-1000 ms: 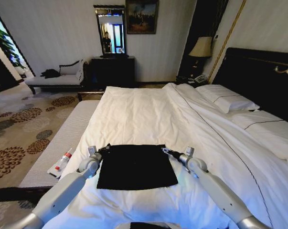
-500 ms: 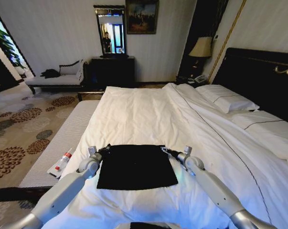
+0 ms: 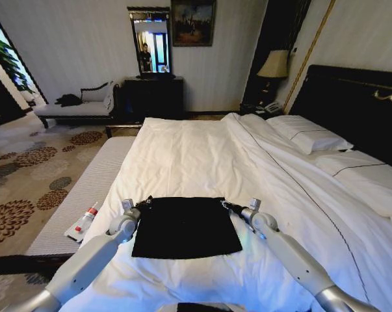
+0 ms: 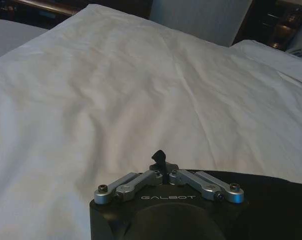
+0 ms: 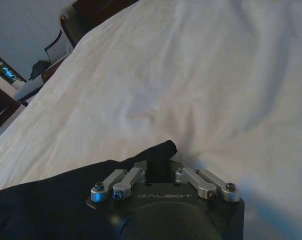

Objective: Fold the clothes on the bed.

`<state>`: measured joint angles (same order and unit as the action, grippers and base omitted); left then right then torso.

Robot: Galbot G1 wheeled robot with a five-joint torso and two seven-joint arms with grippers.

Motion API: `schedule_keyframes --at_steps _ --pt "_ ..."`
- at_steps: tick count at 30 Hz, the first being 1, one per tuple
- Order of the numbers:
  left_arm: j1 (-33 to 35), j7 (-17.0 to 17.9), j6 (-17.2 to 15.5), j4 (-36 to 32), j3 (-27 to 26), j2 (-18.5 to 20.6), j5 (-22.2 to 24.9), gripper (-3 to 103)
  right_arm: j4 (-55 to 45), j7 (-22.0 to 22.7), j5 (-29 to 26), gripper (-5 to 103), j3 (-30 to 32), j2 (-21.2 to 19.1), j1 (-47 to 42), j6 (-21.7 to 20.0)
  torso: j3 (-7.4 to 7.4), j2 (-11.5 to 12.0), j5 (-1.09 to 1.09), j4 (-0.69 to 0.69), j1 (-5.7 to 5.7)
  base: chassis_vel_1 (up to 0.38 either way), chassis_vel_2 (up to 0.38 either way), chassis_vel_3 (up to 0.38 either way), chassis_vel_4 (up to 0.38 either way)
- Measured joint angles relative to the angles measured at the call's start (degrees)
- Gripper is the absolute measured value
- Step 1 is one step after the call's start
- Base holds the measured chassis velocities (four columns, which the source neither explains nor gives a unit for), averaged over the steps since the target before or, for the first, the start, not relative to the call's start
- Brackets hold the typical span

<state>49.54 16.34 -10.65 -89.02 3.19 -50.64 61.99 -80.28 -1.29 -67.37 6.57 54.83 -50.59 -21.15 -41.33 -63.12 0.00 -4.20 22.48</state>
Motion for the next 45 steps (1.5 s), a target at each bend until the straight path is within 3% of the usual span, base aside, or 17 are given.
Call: schedule_keyframes --at_steps 2,6,17,24,30,34,45 --pt "0.0 0.0 0.0 -0.1 0.0 0.0 -0.1 1 -0.2 0.1 0.0 21 0.0 -0.1 -0.1 0.0 0.00 0.0 0.00 0.00 0.00 0.000 0.000 0.000 0.000" --pt "0.0 0.1 0.0 -0.3 0.0 -0.1 -0.2 1 -1.2 0.4 -0.1 2 0.2 -0.6 -0.5 0.4 0.00 0.0 0.00 0.00 0.00 0.000 0.000 0.000 0.000" --pt "0.2 0.5 0.0 -2.6 -0.9 0.4 -0.3 1 -6.7 2.2 -1.5 0 2.1 -1.9 -3.0 2.2 0.00 0.0 0.00 0.00 0.00 0.000 0.000 0.000 0.000" --pt "-0.2 1.5 0.4 -7.7 -4.0 2.0 1.3 1 -20.0 6.5 -0.4 0 6.4 -4.6 -6.3 6.6 0.00 0.0 0.00 0.00 0.00 0.000 0.000 0.000 0.000" --pt "-1.6 3.1 0.2 -12.6 -6.9 2.0 4.2 1 -28.7 9.3 -3.3 0 10.0 -6.6 -8.4 7.3 0.00 0.0 0.01 -0.02 0.00 0.000 0.000 0.000 0.000" --pt "-1.9 4.5 0.4 -19.4 -9.1 5.6 6.8 1 -36.0 10.9 -4.1 0 13.0 -8.8 -10.5 7.5 0.00 0.0 0.00 0.00 0.00 0.000 0.000 0.000 0.000" --pt "-0.4 5.2 1.2 -29.3 -13.7 13.2 12.0 1 -47.2 13.3 -5.2 0 22.4 -9.8 -19.3 7.4 0.00 0.0 0.00 0.00 0.00 0.000 0.000 0.000 0.000"
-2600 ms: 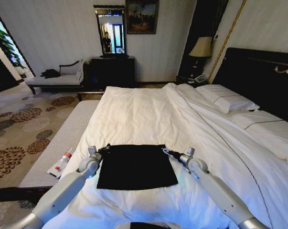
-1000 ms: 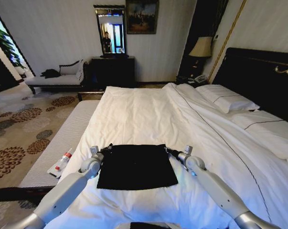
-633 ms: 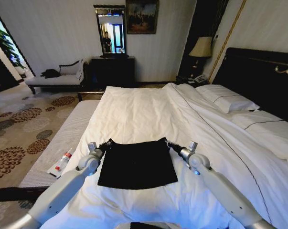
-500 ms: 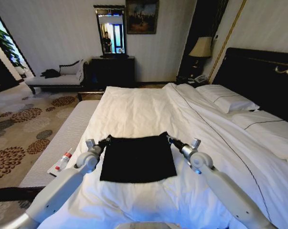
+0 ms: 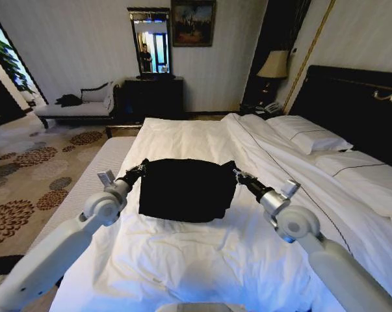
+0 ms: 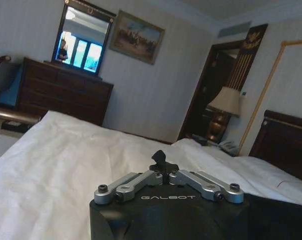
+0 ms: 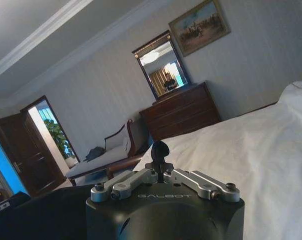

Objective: Fold the clothes on the bed.

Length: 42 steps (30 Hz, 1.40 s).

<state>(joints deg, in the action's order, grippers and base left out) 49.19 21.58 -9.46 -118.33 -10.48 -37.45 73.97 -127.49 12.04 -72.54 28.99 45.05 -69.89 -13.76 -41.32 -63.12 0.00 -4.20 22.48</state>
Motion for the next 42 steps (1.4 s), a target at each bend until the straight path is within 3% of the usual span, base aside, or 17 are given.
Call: schedule_keyframes --at_steps 22,31,35,39,42 --pt "3.8 1.0 0.6 -5.3 -6.6 0.7 2.8 1 -9.4 0.1 -0.5 0 13.1 1.0 -11.2 -0.2 0.00 0.0 0.01 -0.01 0.00 0.000 0.000 0.000 0.000" --pt "7.6 0.8 0.7 -10.9 -7.4 0.6 2.3 1 -15.9 0.2 -0.7 0 20.7 4.7 -22.6 -0.7 0.00 0.0 0.01 -0.03 -0.01 0.000 0.000 0.000 0.000" --pt "14.5 0.8 0.6 -14.9 -12.5 1.0 2.3 1 -16.1 1.7 -2.1 0 22.3 6.1 -27.2 -2.2 0.00 0.0 0.00 -0.01 0.00 0.000 0.000 0.000 0.000" --pt "28.6 0.7 -0.1 -18.5 -21.4 0.2 2.2 1 -16.1 3.0 -1.2 0 21.0 7.3 -30.6 -4.7 0.01 0.0 0.00 0.00 -0.01 0.000 0.000 0.000 0.000" --pt "34.4 0.4 -0.3 -18.9 -24.2 -1.0 0.9 1 -16.0 4.4 -1.2 0 19.1 7.6 -30.3 -6.0 0.01 0.0 0.01 0.01 -0.01 0.000 0.000 0.000 0.000"
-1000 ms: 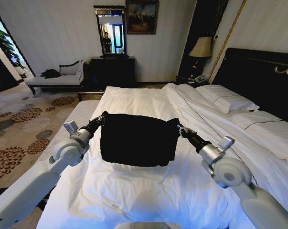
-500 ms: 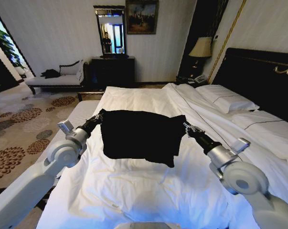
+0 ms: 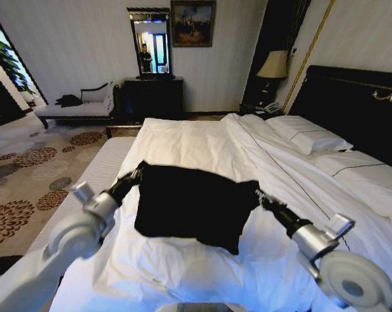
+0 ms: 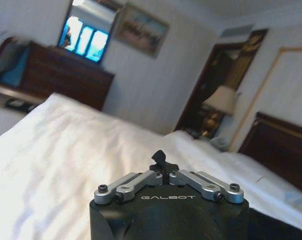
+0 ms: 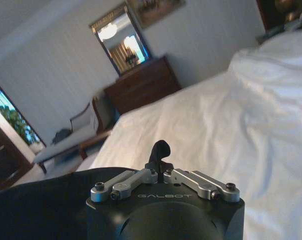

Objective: Fold the clothes on the bed.

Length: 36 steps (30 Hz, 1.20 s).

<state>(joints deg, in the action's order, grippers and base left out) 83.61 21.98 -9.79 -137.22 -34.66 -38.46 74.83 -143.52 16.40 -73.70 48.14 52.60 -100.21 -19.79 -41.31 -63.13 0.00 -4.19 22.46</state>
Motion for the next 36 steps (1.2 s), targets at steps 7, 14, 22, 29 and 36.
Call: schedule_keyframes --at_steps 7,14,22,29,36 --pt "-1.6 2.3 -0.9 4.1 6.6 -3.2 -3.5 1 1.0 2.7 -0.6 0 -8.4 -1.4 7.6 -1.8 -0.01 0.0 0.00 -0.02 0.00 0.000 0.000 0.000 0.000" --pt "-14.8 3.5 -1.7 15.9 16.3 -6.2 -4.7 1 13.1 1.8 0.2 0 -15.9 -3.5 18.5 -2.4 -0.02 0.0 -0.02 -0.04 0.03 0.000 0.000 0.000 0.000" --pt "-23.8 2.0 -1.7 26.6 24.1 -9.2 -6.8 1 27.6 -0.7 1.0 0 -24.6 -3.9 30.6 -1.2 -0.03 0.0 -0.01 -0.02 0.03 0.000 0.000 0.000 0.000" --pt "-33.9 1.2 -1.6 35.3 30.9 -13.4 -7.3 1 37.2 -2.0 2.1 0 -29.9 -2.1 38.6 0.5 -0.03 0.0 -0.02 -0.03 0.04 0.000 0.000 0.000 0.000" --pt "-44.1 -0.8 -0.9 47.8 37.0 -17.3 -7.4 1 45.9 -2.7 3.5 0 -34.2 0.0 45.1 2.5 -0.02 0.0 -0.01 -0.03 0.03 0.000 0.000 0.000 0.000"
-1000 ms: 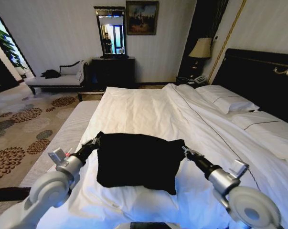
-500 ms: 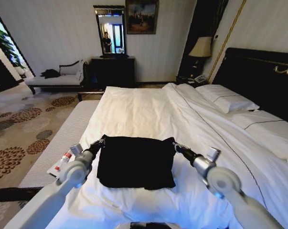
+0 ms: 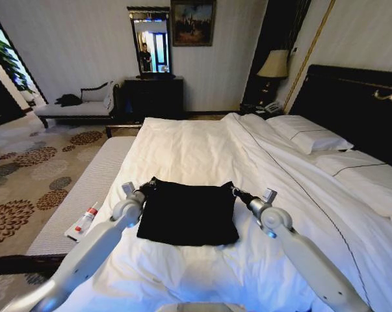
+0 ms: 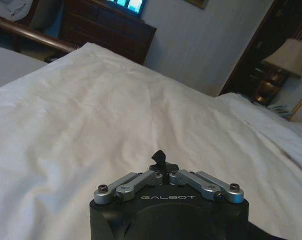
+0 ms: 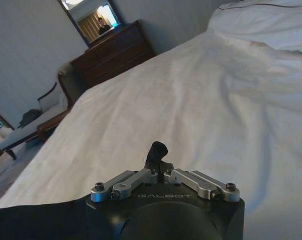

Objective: Fold the clothes on the bed.

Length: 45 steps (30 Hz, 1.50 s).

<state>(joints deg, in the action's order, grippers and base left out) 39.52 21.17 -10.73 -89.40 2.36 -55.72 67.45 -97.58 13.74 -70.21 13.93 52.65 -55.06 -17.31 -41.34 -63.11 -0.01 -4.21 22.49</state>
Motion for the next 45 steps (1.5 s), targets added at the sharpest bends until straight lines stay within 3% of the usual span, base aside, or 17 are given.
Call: schedule_keyframes --at_steps 14,30,45 --pt "-2.9 -3.2 1.7 7.8 1.7 -2.5 -3.1 1 7.0 -1.1 2.2 0 -0.9 1.5 2.2 2.3 0.01 0.0 0.01 0.02 -0.02 0.000 0.000 0.000 0.000" --pt "-1.8 -3.7 2.7 7.8 1.1 -2.1 -5.4 1 6.9 -0.9 3.4 0 -1.2 2.2 1.8 4.9 0.01 0.0 0.01 0.01 -0.02 0.000 0.000 0.000 0.000" --pt "5.1 -6.1 7.0 4.8 -1.3 -1.9 -9.8 1 4.4 -3.5 14.4 0 -1.2 3.4 -3.8 8.9 0.02 0.0 0.01 -0.01 -0.02 0.000 0.000 0.000 0.000"
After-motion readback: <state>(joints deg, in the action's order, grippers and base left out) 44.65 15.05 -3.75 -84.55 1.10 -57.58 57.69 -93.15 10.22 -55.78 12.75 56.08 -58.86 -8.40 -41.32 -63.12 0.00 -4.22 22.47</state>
